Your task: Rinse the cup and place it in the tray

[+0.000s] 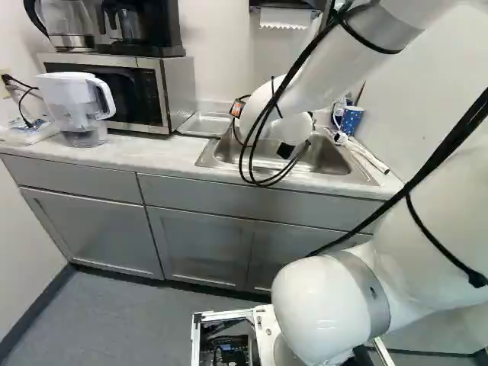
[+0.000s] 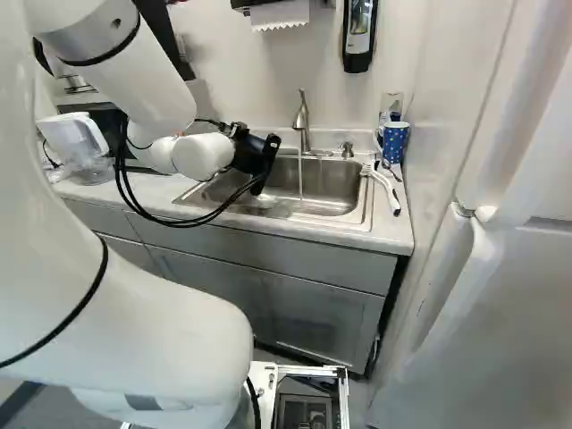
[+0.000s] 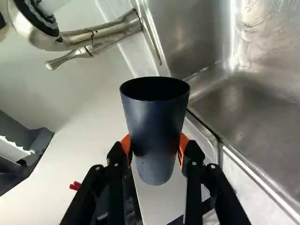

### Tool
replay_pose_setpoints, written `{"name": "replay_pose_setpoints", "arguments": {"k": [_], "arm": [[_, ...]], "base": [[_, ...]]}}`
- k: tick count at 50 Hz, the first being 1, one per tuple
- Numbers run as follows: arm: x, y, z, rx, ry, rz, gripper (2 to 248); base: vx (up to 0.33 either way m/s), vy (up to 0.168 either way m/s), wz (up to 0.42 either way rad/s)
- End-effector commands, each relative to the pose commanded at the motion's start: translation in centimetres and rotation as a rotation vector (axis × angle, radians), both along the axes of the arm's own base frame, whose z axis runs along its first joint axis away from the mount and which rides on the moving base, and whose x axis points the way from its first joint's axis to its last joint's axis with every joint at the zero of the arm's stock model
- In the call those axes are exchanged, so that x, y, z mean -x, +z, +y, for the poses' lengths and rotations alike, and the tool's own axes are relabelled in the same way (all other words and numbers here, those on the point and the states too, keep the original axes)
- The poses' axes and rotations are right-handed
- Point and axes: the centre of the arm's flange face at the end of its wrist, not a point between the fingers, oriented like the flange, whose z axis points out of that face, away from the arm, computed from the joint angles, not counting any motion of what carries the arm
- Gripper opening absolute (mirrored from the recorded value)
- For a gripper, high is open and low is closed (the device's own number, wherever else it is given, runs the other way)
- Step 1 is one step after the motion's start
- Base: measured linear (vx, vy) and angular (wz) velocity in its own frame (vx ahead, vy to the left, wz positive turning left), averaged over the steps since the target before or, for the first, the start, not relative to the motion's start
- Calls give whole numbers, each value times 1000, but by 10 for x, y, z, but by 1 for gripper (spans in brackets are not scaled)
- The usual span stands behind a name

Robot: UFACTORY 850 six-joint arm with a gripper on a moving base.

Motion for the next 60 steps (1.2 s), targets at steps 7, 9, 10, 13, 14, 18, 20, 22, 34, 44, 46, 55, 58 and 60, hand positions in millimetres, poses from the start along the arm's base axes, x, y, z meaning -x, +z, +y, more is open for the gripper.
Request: {"name": "replay_pose_setpoints", "arguments": {"k": [7, 9, 10, 13, 14, 18, 20, 22, 34, 44, 46, 55, 58, 60], "arm": [[0, 0, 0, 66, 14, -7, 117], [0, 0, 0, 87, 19, -10, 117], [0, 0, 0, 96, 21, -10, 117], [0, 0, 0, 126, 28, -14, 117], [0, 0, 0, 137, 30, -15, 117], [0, 0, 0, 177, 39, -19, 117], [0, 0, 0, 198, 43, -22, 117], [0, 0, 0, 218, 48, -24, 117], [0, 0, 0, 341, 74, -37, 117], [0, 0, 0, 443, 96, -48, 117], [0, 0, 0, 463, 101, -51, 117], [0, 0, 0, 555, 121, -61, 117], [0, 0, 0, 586, 128, -64, 117], [0, 0, 0, 606, 132, -66, 117]], "base": [[0, 0, 0], [0, 0, 0], [0, 0, 0], [0, 0, 0], [0, 0, 0], [0, 0, 0], [0, 0, 0], [0, 0, 0], [0, 0, 0], [0, 0, 0], [0, 0, 0], [0, 0, 0], [0, 0, 0], [0, 0, 0]]}}
